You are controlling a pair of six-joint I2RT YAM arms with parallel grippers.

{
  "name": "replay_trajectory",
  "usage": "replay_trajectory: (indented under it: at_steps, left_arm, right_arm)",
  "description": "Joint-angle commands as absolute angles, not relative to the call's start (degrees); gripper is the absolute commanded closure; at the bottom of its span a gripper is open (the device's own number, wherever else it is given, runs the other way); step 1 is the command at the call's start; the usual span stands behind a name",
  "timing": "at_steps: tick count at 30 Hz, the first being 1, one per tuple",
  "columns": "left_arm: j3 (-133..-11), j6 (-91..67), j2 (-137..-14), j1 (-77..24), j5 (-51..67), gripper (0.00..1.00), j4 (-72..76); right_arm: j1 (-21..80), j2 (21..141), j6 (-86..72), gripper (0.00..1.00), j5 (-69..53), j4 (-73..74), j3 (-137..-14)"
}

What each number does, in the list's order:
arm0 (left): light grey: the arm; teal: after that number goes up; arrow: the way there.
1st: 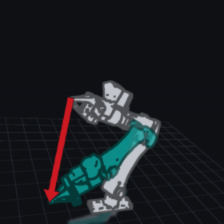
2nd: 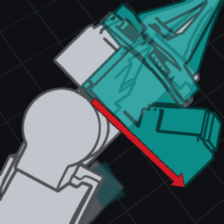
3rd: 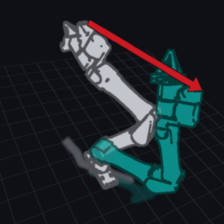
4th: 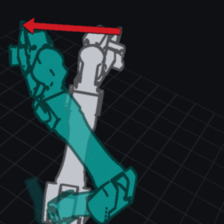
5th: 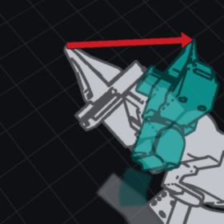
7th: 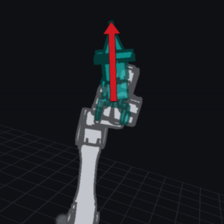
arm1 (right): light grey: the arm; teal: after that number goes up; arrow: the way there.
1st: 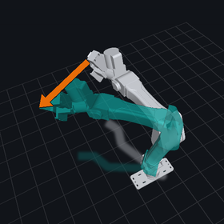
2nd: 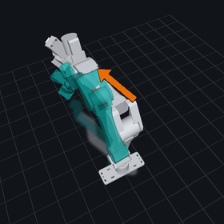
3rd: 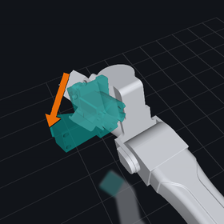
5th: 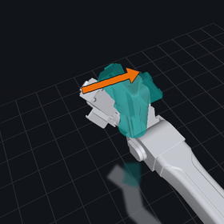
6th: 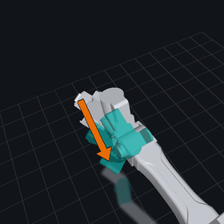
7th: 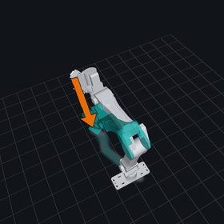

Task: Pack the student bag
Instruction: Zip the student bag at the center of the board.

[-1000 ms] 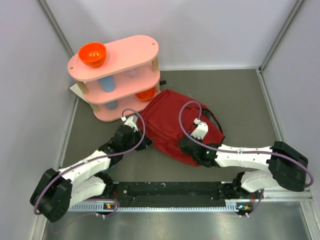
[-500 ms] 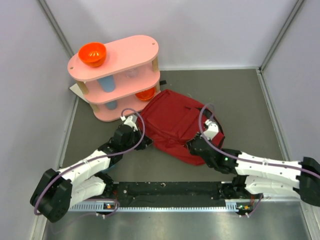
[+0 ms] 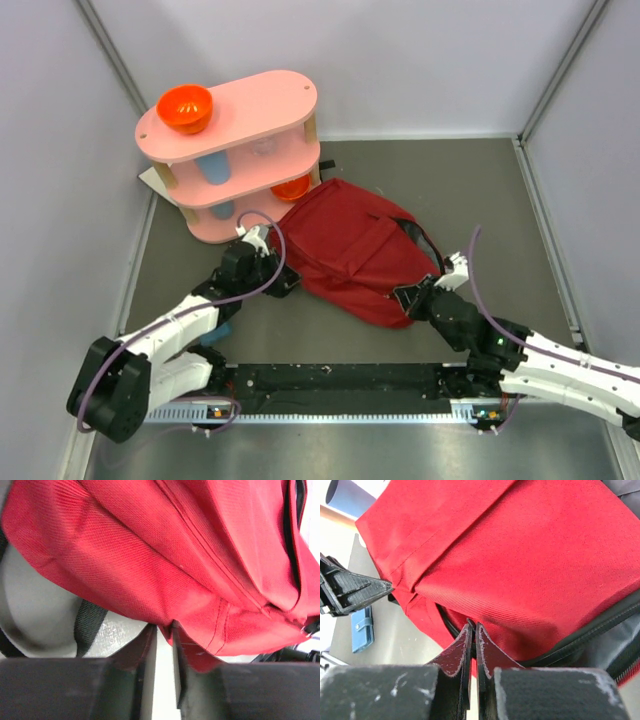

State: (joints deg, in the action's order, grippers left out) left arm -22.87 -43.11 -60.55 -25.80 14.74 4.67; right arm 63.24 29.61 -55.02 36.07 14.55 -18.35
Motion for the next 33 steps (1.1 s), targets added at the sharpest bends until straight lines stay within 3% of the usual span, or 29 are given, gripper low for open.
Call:
replay_trajectory:
  at_steps: [1, 2, 3, 6, 7, 10, 14, 22, 33]
  left_arm:
    - [-26.6, -37.3, -58.7, -24.2, 16.0, 0.61, 4.4]
    - [-27.0, -36.5, -57.9, -24.3, 16.7, 0.51, 3.4]
    - [-27.0, -35.9, -55.6, -24.3, 17.7, 0.34, 2.9]
    - [-27.0, -34.3, -48.6, -24.4, 17.5, 0.22, -1.5]
    - [-27.1, -33.7, -46.6, -24.4, 16.8, 0.1, -2.8]
    - [-27.9, -31.1, -40.3, -24.6, 17.0, 0.04, -6.2]
    - [-31.9, -24.5, -41.9, -28.3, 23.9, 0.02, -7.3]
    - [-43.7, -7.9, -61.3, -51.3, 16.2, 0.01, -9.1]
    - [-47.1, -3.2, -74.2, -55.0, 16.4, 0.01, -1.9]
  right_arm:
    - [62.6, 28.4, -49.1, 1.0, 34.9, 12.4, -18.5]
    - [62.6, 28.7, -48.2, 1.0, 34.1, 11.1, -18.5]
    - [62.6, 29.2, -47.1, 1.0, 33.6, 9.3, -18.5]
    - [62.6, 30.9, -46.3, 1.0, 32.3, 6.3, -19.0]
    - [62.4, 31.3, -45.8, 1.0, 31.7, 5.5, -19.0]
    - [62.5, 32.5, -44.2, 1.0, 30.2, 2.9, -19.3]
    - [62.6, 33.0, -43.6, 1.0, 28.1, 0.8, -19.5]
    - [62.6, 31.7, -45.4, 1.0, 27.2, 2.2, -18.9]
    - [62.6, 27.2, -45.7, 1.0, 26.8, 5.7, -19.5]
